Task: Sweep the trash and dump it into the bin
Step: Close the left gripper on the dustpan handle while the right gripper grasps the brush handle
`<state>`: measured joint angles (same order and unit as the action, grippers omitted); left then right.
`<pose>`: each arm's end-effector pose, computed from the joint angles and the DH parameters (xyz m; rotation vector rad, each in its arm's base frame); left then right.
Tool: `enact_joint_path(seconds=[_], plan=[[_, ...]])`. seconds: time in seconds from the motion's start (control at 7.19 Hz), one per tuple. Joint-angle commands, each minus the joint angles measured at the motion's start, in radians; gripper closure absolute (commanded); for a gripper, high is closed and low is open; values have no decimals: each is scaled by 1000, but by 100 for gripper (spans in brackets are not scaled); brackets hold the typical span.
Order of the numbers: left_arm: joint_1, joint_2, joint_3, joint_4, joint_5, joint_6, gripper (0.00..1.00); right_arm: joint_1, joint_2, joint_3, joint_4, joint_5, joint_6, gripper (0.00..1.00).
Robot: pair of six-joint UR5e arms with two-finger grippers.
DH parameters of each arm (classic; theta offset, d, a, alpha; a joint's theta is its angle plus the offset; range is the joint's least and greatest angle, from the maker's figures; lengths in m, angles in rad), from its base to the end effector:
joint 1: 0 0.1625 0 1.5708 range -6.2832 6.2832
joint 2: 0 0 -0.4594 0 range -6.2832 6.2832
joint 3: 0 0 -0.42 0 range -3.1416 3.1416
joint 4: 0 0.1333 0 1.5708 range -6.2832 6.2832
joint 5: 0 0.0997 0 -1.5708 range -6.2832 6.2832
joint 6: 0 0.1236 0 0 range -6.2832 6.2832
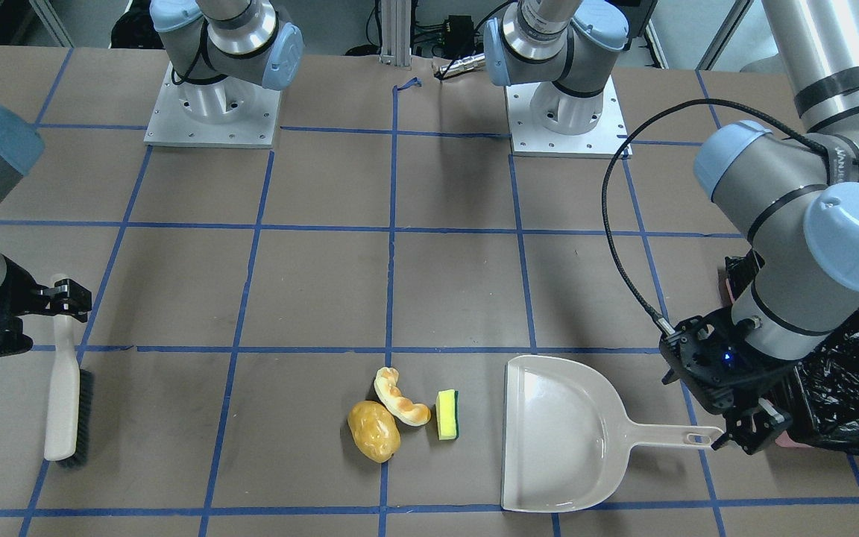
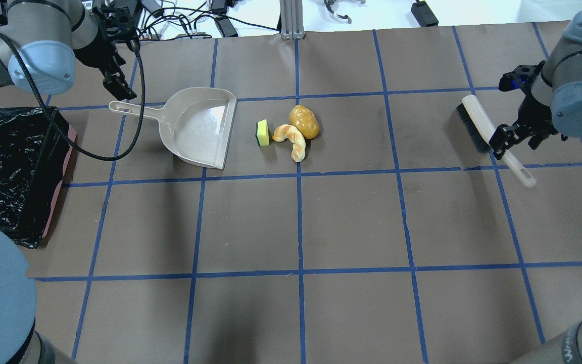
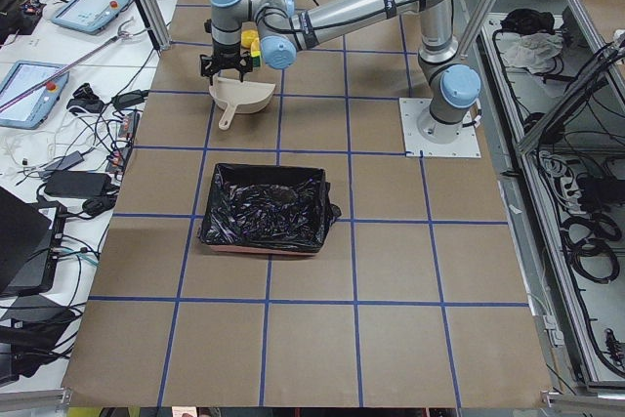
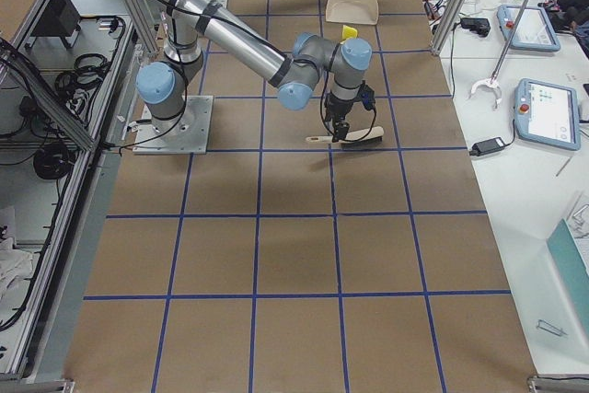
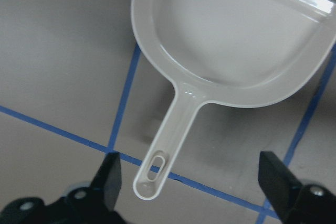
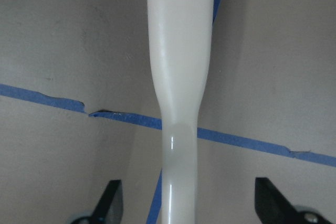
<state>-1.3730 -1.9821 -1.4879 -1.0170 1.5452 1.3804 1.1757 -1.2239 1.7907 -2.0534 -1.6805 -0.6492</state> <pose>0.0049 -0.7191 0.3500 1.6692 2.4783 -0.2654 -0.1202 -0.5994 0.2382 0.3976 -3.0565 -0.1969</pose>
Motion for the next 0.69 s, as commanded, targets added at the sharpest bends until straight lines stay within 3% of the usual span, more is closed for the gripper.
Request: enact_joint_path(seconds=[0.0, 0.28, 0.42, 0.56], plan=[[6, -7, -3, -103, 111, 24, 0, -5, 9, 33, 6, -2, -29, 11], [9, -21, 0, -104, 104, 66, 0, -5, 3, 53, 18, -55, -38, 11], [38, -43, 0, -110, 101, 89, 5, -7, -6, 53, 42, -70, -38, 13], [73, -79, 21, -100, 99, 246, 7, -8, -16, 53, 56, -70, -38, 14]])
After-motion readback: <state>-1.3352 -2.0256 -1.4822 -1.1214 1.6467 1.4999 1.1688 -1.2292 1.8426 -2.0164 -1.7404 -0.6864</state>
